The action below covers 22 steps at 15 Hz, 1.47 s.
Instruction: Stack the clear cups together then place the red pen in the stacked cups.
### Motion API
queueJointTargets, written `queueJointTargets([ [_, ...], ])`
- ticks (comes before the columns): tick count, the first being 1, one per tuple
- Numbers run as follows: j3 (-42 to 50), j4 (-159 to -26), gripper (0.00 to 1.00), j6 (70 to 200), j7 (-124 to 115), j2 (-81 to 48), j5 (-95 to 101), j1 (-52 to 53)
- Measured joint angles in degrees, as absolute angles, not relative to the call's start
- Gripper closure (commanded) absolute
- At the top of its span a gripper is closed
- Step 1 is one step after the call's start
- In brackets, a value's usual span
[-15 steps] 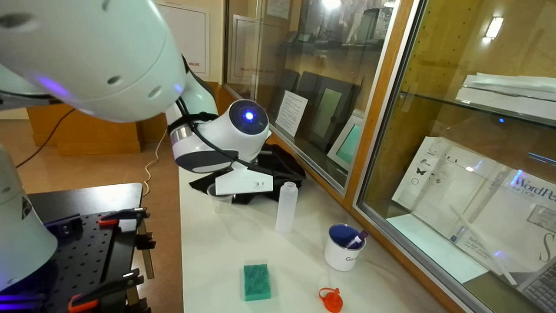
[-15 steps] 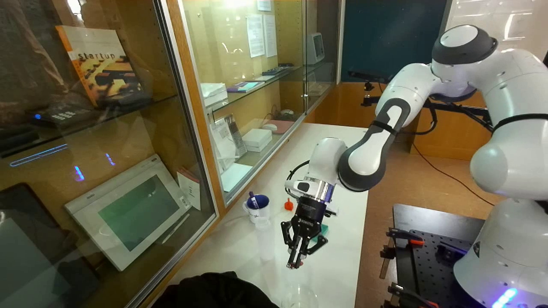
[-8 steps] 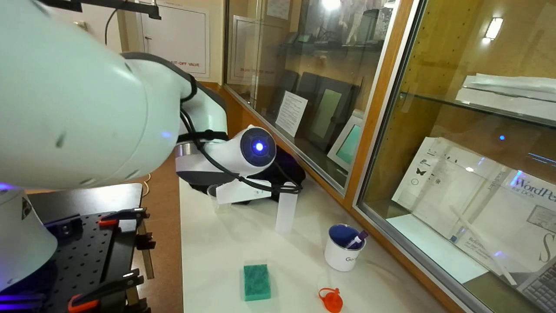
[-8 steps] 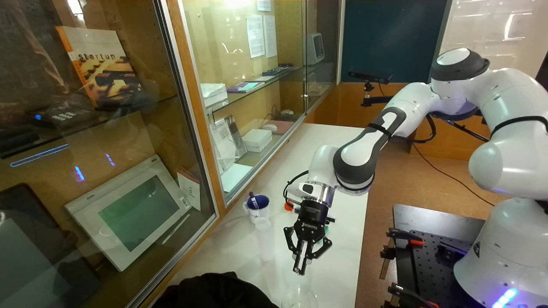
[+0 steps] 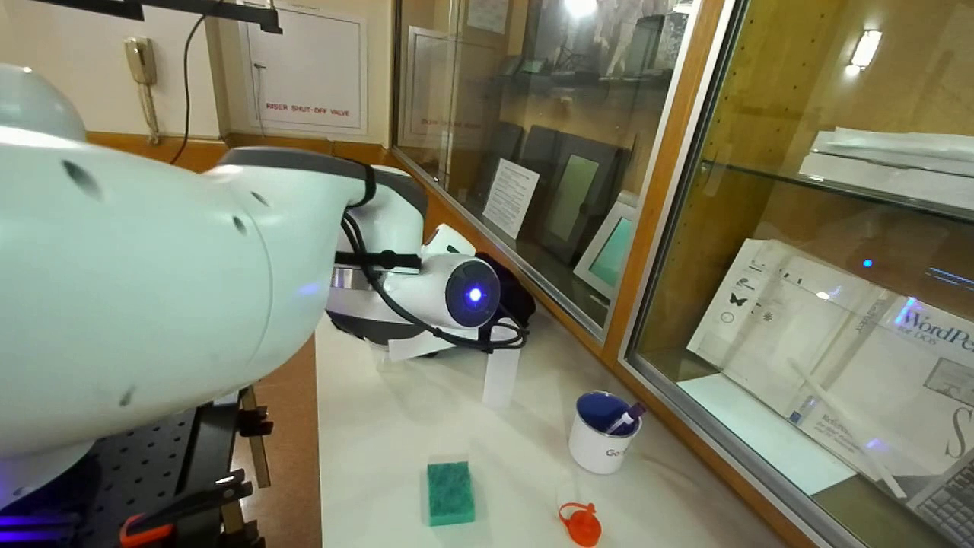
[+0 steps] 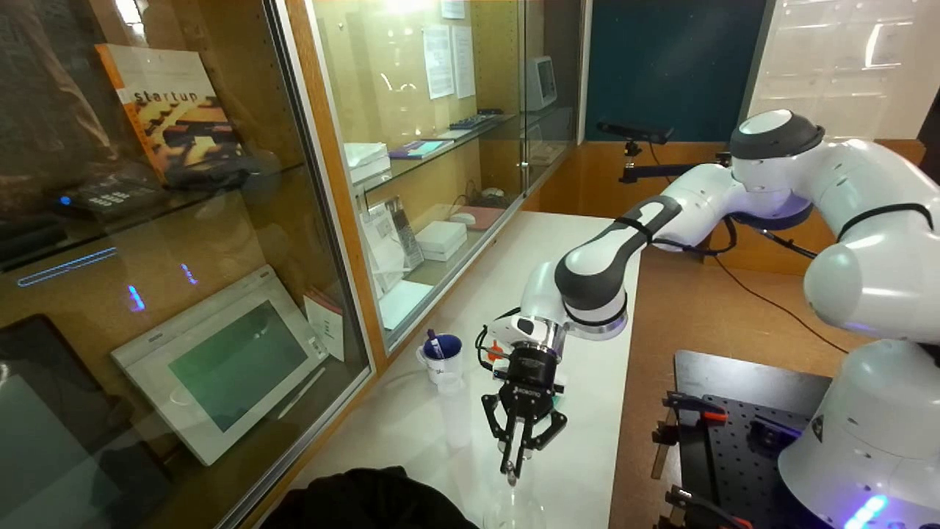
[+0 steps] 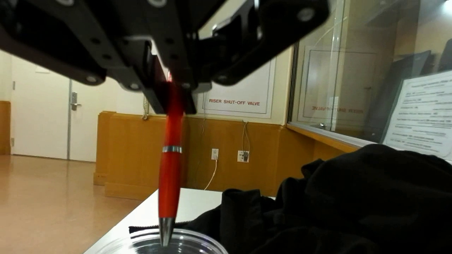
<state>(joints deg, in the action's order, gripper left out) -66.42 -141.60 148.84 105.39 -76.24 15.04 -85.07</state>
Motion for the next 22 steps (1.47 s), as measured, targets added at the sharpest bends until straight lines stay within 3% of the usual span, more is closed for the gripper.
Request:
queueJointTargets([
  [13, -61.70, -130.05, 0.96, 145.01, 108.98, -80.77, 8.82, -74.29],
  [22, -58.31, -129.18, 0.96, 144.99, 108.96, -80.50, 7.70, -72.87],
])
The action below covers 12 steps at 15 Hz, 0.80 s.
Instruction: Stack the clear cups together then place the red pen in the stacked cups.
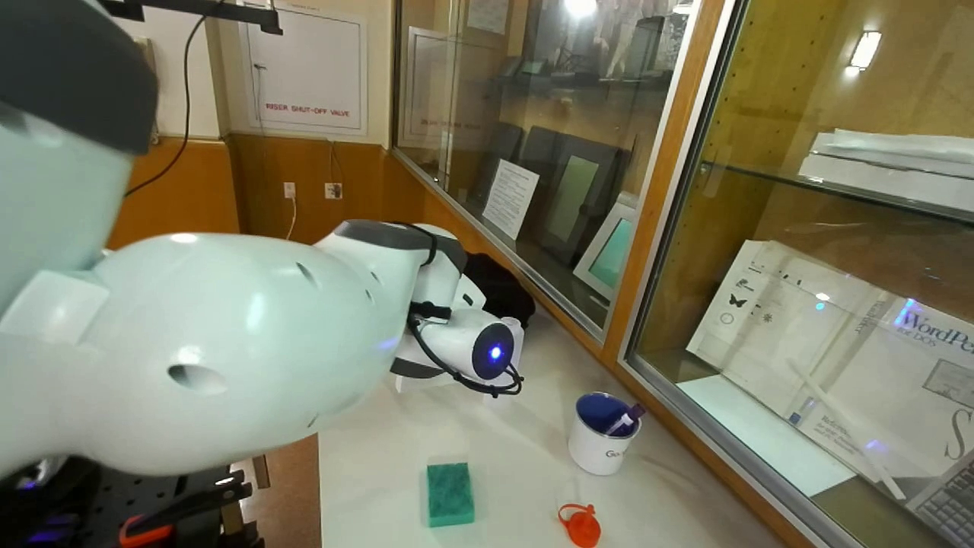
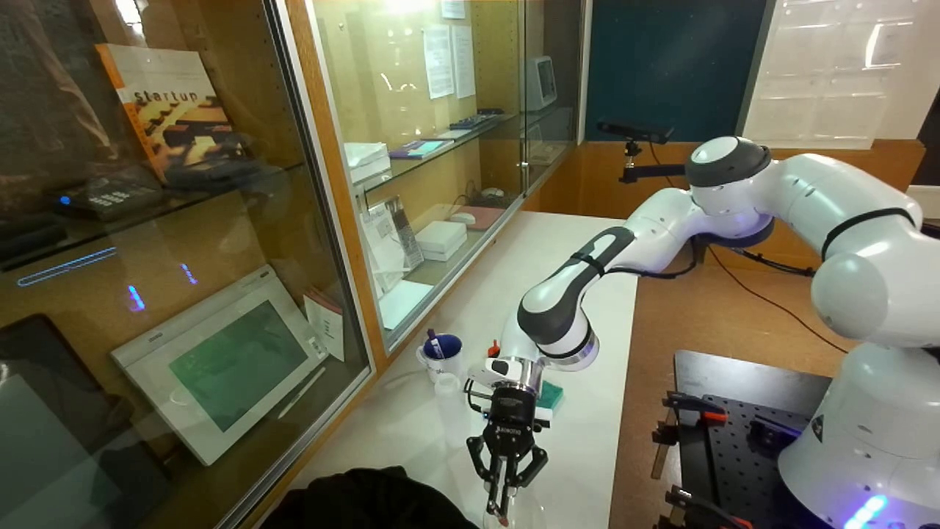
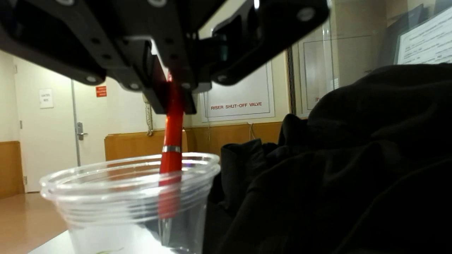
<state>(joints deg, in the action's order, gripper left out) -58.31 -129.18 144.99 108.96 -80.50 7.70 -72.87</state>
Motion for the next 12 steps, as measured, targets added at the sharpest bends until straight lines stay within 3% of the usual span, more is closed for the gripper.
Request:
queueJointTargets([
  [1, -58.07, -129.19, 0.96, 144.99, 108.91, -80.31, 7.70, -72.86],
  [2, -57.83, -129.21, 0.60, 145.00, 108.88, -80.04, 7.70, -72.82],
  [4, -57.41, -129.23, 0.53, 145.05, 108.82, -79.43, 7.70, -72.62],
  [11, -57.37, -130.72, 0.01, 145.16, 108.74, -76.14, 7.67, -71.51],
  [12, -57.54, -131.25, 0.00, 145.21, 108.68, -75.38, 7.66, -71.51],
])
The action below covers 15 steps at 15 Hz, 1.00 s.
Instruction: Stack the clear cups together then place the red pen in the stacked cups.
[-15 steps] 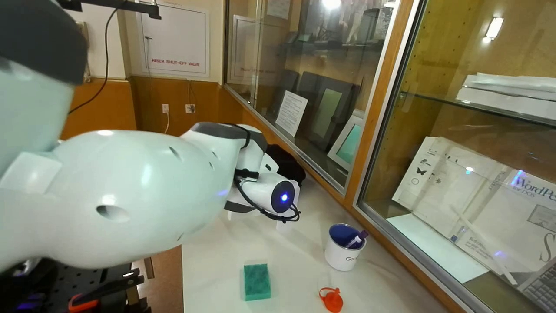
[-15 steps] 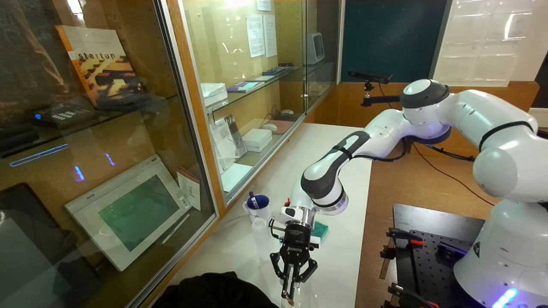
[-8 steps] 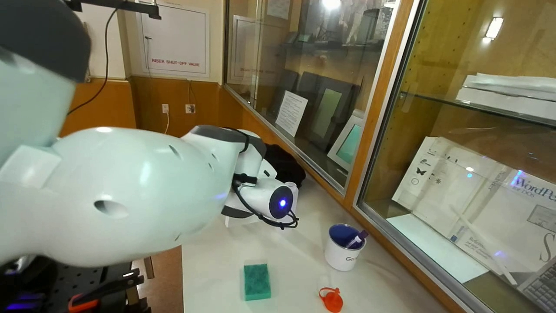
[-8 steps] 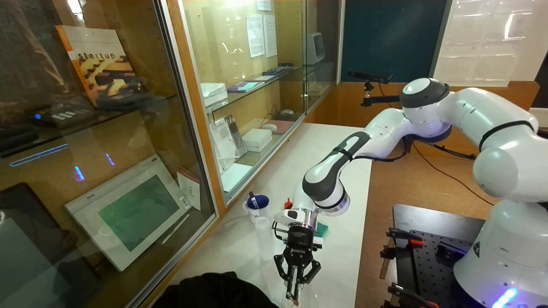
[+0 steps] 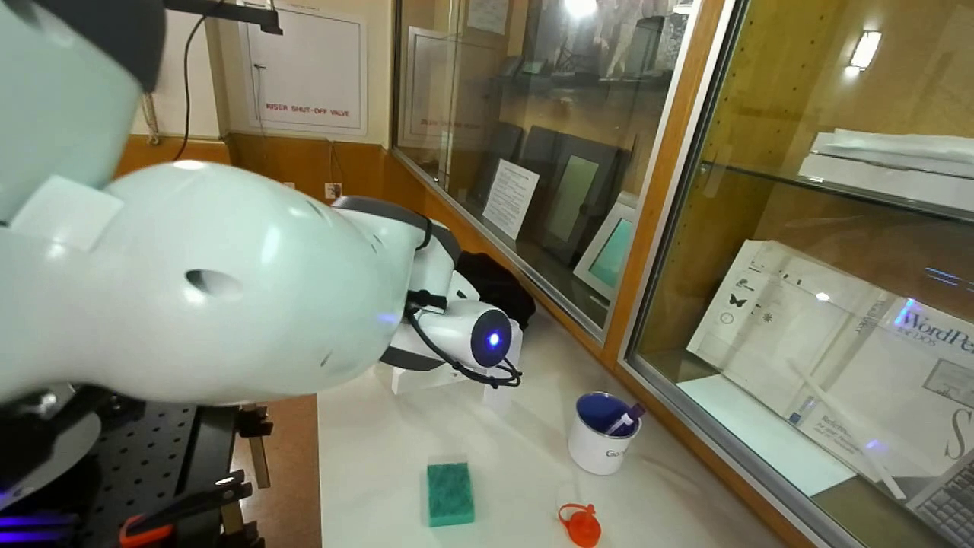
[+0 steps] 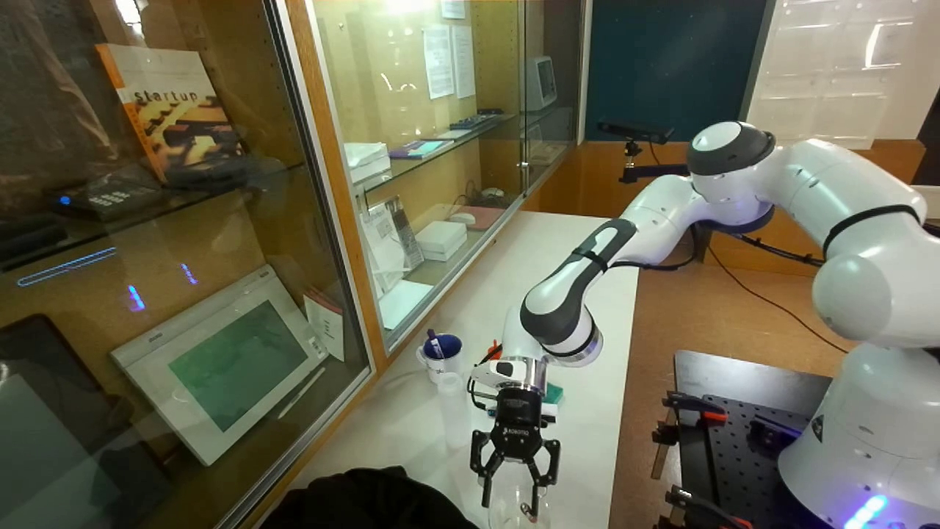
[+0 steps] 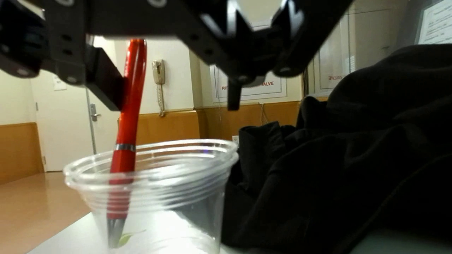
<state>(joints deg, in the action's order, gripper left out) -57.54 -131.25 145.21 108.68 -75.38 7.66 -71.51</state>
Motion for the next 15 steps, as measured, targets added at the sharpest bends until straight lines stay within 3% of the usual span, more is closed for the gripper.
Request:
queueJointTargets([
  [15, -57.26, -135.32, 0.00, 154.30, 108.14, -65.48, 7.62, -68.70],
])
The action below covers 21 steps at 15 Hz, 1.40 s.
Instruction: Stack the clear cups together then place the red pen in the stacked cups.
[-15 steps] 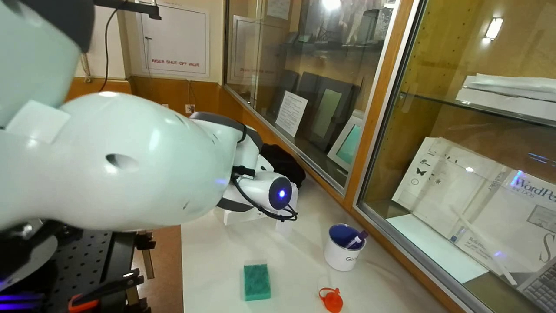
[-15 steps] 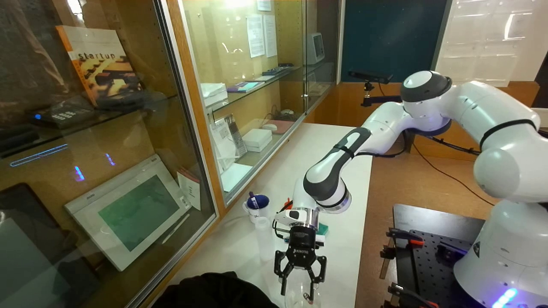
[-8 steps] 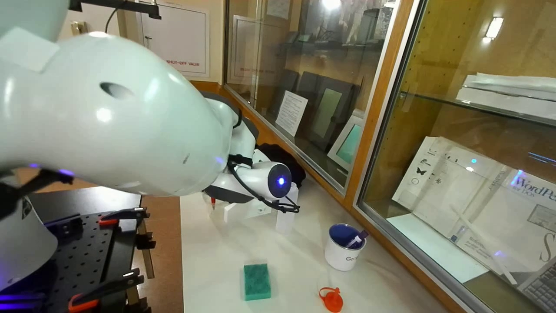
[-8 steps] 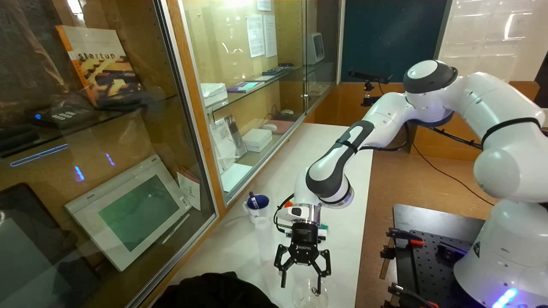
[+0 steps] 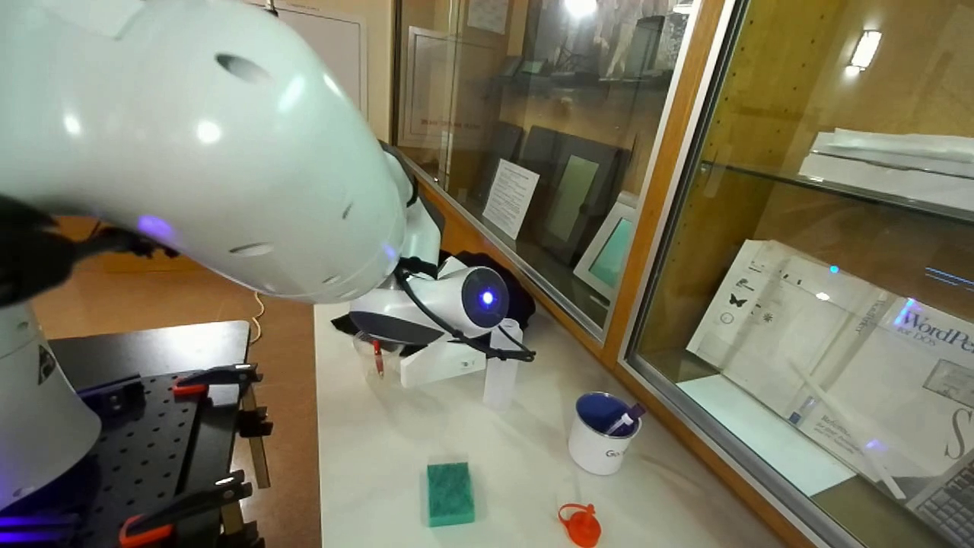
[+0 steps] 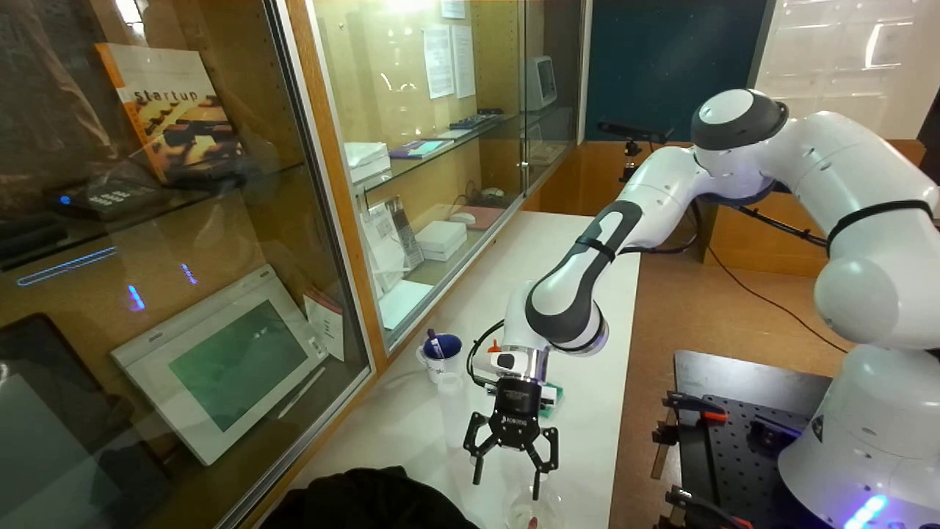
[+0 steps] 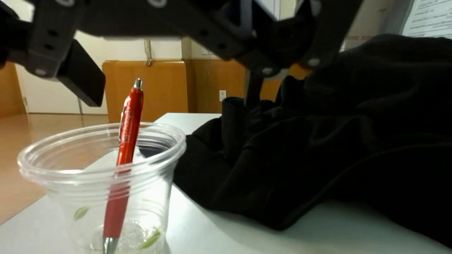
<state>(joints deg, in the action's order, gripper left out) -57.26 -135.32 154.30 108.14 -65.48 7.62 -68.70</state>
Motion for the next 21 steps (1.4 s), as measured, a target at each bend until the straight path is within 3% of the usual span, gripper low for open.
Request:
queueJointTargets([
  [8, -59.71, -140.81, 0.00, 160.50, 103.17, -59.06, 7.58, -66.57],
  [21, -83.21, -148.88, 0.00, 158.06, 61.26, -36.12, 5.29, -83.09],
])
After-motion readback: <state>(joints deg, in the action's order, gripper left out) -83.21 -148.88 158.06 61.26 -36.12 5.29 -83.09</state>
